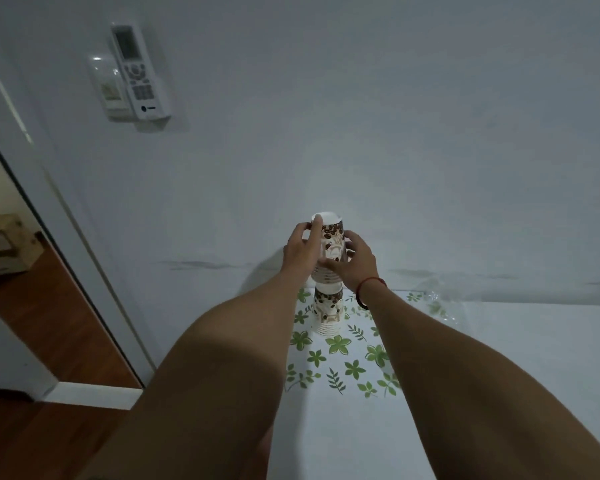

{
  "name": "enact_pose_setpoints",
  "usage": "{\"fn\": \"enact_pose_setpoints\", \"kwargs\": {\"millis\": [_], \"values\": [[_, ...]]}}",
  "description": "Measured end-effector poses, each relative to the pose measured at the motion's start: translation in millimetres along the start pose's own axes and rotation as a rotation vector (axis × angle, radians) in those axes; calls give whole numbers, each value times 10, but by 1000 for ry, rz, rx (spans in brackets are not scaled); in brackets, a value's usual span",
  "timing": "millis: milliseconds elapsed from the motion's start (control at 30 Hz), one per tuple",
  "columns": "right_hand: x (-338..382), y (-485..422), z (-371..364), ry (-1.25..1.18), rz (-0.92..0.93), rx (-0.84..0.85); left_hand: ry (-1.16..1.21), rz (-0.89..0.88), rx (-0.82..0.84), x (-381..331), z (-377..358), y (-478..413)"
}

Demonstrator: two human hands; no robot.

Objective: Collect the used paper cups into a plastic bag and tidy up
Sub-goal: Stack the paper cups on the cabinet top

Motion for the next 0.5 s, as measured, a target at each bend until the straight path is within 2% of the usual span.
{"fn": "enact_pose_setpoints", "kwargs": {"millis": [100, 500], "values": [[-137, -49, -65, -4, -25, -7, -1, 25, 8, 143, -57, -105], [-838, 157, -258, 57, -316, 65, -144, 194, 117, 828, -336, -143]]}}
Point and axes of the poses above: each hand's wrist, its own y-axis away from the middle knuckle, its own z-axis out of the back of the hand, x = y × z, the point moved 7 cm from there along -y, towards the middle knuckle, and after that the axes turned 3 degrees about z, right-handed, at the moved point
